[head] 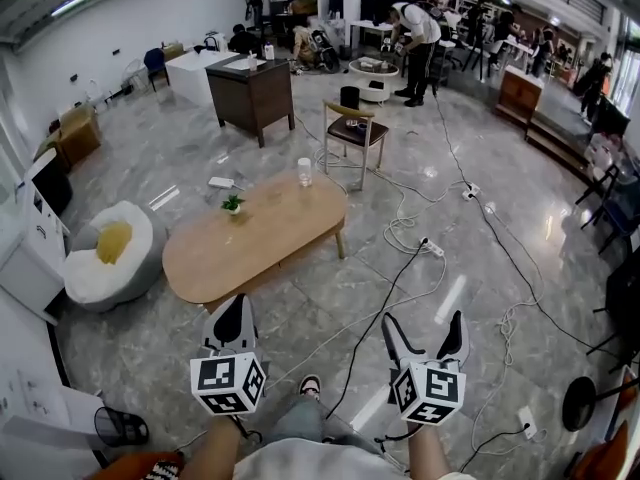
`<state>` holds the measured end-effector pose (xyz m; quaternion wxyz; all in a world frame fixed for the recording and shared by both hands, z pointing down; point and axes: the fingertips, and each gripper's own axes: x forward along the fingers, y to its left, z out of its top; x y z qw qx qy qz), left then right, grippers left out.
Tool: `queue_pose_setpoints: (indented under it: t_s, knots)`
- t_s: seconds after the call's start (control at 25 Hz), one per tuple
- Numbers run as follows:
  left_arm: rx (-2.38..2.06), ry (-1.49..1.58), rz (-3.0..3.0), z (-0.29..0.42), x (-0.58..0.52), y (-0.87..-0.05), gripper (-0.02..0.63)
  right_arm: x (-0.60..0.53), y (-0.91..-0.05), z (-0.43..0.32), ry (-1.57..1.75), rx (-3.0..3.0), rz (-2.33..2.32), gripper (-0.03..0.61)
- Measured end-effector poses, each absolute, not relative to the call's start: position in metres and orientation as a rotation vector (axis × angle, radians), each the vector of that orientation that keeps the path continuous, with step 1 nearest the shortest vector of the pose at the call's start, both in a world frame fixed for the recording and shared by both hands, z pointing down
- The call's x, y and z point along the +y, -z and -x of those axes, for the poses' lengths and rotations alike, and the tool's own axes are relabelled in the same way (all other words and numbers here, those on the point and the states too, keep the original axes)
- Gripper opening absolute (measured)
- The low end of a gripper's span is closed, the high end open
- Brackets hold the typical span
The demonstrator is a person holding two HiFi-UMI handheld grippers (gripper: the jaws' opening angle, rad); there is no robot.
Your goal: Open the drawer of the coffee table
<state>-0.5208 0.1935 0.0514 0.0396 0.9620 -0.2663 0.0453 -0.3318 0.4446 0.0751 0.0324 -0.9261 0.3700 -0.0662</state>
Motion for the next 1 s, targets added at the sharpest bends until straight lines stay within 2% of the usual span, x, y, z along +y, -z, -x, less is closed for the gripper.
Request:
queue_pose_setpoints:
  t_s: [0.4,0.76,1.0]
  knots:
    - [-0.822,-0.142,-2.981,0.449,0.14,-0.056,-0.006,0.4,-0.094,0.252,0.261,1.083,2.873,0.588]
    - [-0.794,-0.101,-2.954,0.343,0.052,-0.047,-0.006,0.31,-0.069,0.152,0.228,1.104,2.903,0.588]
    - [-0.799,-0.105,-2.93,0.299,-0.005,-0.052,-0.006,0.249,-0.057,0.098,0.205,1.132,2.921,0.588]
